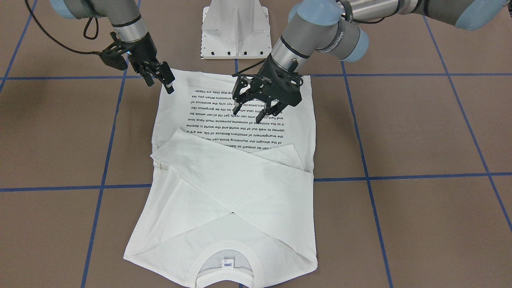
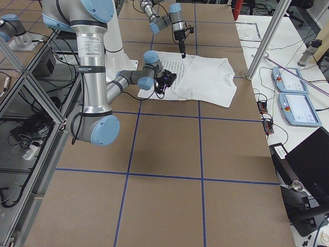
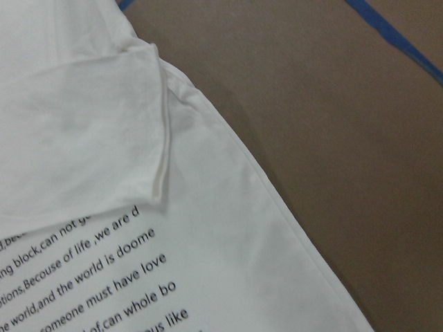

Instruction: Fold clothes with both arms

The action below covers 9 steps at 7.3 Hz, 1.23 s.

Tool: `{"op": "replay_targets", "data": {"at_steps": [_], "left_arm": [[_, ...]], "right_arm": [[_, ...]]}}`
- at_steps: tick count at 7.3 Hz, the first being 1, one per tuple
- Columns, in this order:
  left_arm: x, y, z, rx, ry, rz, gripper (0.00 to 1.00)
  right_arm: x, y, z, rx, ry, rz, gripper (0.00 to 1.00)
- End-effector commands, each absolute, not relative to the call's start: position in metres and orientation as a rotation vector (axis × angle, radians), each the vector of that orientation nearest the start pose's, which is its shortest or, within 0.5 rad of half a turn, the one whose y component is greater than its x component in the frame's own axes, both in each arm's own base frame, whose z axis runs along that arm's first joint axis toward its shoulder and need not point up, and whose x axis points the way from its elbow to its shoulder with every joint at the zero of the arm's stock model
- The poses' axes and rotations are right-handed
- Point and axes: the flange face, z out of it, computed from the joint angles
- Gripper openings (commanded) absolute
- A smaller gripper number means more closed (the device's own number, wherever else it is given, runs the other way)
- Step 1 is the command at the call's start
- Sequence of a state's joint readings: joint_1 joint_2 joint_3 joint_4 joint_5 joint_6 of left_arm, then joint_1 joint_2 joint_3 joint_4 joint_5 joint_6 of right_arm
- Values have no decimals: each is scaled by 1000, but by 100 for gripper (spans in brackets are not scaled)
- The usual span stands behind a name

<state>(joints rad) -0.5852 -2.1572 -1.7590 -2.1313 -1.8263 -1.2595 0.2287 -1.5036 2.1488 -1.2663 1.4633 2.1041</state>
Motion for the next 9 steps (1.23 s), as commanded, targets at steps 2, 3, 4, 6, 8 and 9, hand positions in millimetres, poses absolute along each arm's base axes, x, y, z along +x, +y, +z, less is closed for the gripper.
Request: {"op": "replay_targets", "data": {"at_steps": [2,3,4,6,8,9], "left_arm": [[451,-435,173,395,1289,-68,72],[451,-434,173,395,1289,-68,72],[450,-434,172,395,1290,-67,72],[450,-434,173,403,1286,-75,72],[450,-435,173,404,1286,-76,72],[450,-435,174,404,1284,-76,72]], "right_arm": [[-460,-179,348,-149,-913,900,96],[-462,-176,355,-177,-896,949,93],[-473,-170,366,-184,-871,962,90],[-478,-169,371,-186,-857,958,89],[-481,-161,371,-192,-853,942,86],[-482,-156,371,-196,-851,934,84]]}}
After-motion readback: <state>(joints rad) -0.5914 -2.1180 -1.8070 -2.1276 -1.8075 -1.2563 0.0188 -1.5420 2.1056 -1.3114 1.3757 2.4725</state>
